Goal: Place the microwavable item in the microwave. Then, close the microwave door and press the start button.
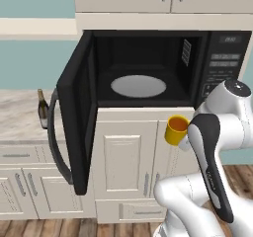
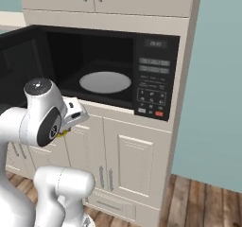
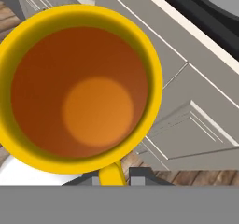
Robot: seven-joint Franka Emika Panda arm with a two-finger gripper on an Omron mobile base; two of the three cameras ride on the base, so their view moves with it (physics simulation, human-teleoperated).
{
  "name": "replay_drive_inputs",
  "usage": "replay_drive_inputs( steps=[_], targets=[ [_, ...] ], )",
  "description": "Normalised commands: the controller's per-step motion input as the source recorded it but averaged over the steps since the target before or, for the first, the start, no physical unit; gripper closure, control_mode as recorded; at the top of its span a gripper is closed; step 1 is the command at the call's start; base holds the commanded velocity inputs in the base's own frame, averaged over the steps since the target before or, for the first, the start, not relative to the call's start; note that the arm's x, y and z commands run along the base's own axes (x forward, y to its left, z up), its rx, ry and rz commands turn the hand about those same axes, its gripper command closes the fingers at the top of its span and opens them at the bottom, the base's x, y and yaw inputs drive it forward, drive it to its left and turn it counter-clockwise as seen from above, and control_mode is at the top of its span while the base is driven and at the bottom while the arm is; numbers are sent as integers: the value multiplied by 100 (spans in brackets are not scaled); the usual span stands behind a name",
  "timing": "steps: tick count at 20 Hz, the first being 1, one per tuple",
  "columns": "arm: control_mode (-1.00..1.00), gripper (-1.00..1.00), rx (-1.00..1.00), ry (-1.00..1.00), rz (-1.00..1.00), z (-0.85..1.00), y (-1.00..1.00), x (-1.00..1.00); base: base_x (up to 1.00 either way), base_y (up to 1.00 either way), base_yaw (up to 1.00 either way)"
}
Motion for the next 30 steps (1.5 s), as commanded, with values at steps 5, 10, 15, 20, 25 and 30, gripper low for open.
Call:
replay_drive_inputs(
  steps=[5, 10, 15, 20, 25, 30],
  targets=[
    [100, 100, 0, 0, 0, 0, 0, 0, 4, 0, 1],
    [100, 100, 0, 0, 0, 0, 0, 0, 1, -1, 0],
    [100, 100, 0, 0, 0, 0, 0, 0, 0, 0, 0],
    [-100, 100, 0, -2, -12, 5, 7, 47, 0, 0, 0],
    [-100, 100, 0, -12, -23, 46, 22, 79, 0, 0, 0],
    [-100, 100, 0, -11, -21, 27, 5, 64, 0, 0, 0]
  ],
)
